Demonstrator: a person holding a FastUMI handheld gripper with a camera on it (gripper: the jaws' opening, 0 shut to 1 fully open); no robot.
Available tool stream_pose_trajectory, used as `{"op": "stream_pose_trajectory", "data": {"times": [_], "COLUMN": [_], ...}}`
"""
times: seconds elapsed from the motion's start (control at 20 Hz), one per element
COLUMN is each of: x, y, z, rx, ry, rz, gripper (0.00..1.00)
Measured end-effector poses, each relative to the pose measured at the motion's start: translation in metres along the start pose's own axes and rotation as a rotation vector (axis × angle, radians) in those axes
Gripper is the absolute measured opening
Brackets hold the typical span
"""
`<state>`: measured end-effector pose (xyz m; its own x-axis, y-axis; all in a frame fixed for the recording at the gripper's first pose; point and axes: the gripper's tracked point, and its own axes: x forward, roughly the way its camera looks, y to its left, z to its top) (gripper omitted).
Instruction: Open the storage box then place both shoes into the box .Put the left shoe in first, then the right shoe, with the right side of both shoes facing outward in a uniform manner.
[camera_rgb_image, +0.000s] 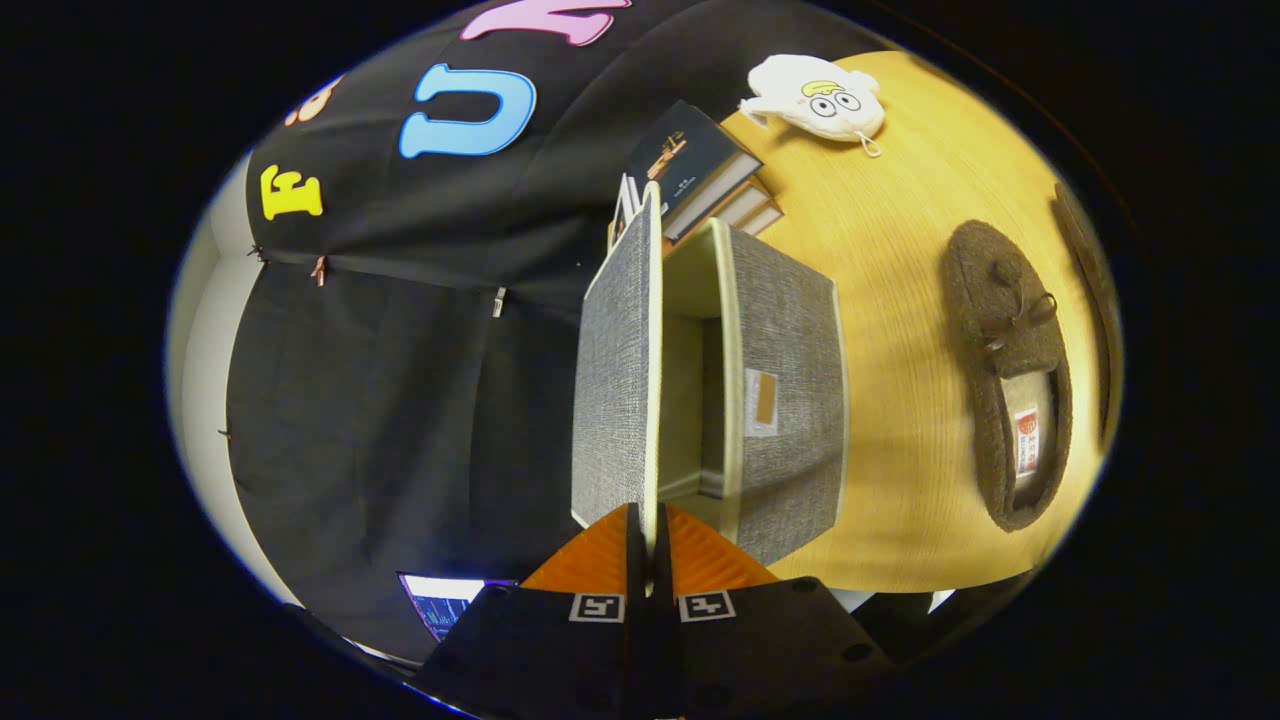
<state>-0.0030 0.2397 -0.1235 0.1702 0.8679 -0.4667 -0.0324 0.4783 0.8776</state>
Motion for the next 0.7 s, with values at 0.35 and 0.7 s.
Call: {"op": "stream_pose_trajectory", "data": {"times": [0.35,0.7], "x": [0.009,0.027], "y": [0.061,0.112], "z": [0.000,-0.004], "rx": [-0.103,-0.120], "ry": [0.010,0.002], "rz": [0.021,0.038], "gripper": [0.07,0.07]}}
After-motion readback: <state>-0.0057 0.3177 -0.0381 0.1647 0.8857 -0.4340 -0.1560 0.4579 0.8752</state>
